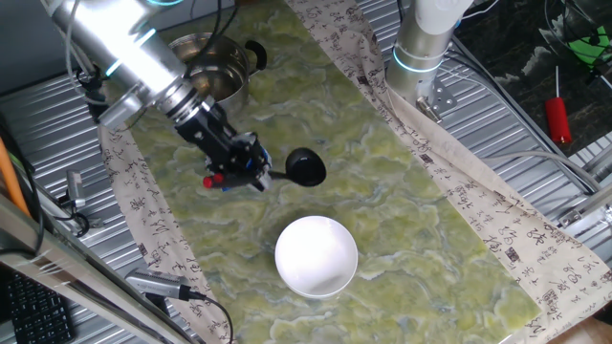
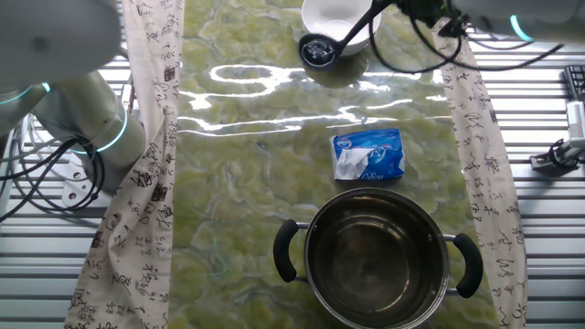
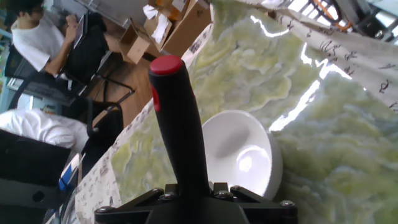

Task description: Scoop water with a large spoon from one bowl to another

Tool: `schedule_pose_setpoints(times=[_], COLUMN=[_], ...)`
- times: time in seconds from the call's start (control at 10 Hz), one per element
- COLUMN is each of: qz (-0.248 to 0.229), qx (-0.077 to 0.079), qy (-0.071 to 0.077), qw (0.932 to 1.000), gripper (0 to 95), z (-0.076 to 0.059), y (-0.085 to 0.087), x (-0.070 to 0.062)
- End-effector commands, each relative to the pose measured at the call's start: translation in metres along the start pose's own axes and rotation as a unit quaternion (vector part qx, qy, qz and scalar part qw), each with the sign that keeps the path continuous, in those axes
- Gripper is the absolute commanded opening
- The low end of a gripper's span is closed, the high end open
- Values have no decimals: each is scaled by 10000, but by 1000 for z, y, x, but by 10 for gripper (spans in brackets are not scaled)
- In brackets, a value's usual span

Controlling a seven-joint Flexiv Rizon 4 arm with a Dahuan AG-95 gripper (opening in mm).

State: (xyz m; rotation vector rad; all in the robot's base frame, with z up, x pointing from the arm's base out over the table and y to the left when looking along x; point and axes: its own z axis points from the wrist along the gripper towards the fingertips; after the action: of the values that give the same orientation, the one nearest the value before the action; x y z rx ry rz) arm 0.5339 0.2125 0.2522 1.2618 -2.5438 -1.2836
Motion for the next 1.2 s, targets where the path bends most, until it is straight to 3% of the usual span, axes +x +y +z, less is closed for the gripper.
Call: schedule_pose_setpoints(times=[0.1,0.4,1.2], qz=[56,146,249], qx=[58,133,270], qy=[-92,-159,-255], qw=[9999,9997,9990], gripper=[0,0,0], z=[7,18,38], y=[2,2,-8], x=[-7,-23,-46])
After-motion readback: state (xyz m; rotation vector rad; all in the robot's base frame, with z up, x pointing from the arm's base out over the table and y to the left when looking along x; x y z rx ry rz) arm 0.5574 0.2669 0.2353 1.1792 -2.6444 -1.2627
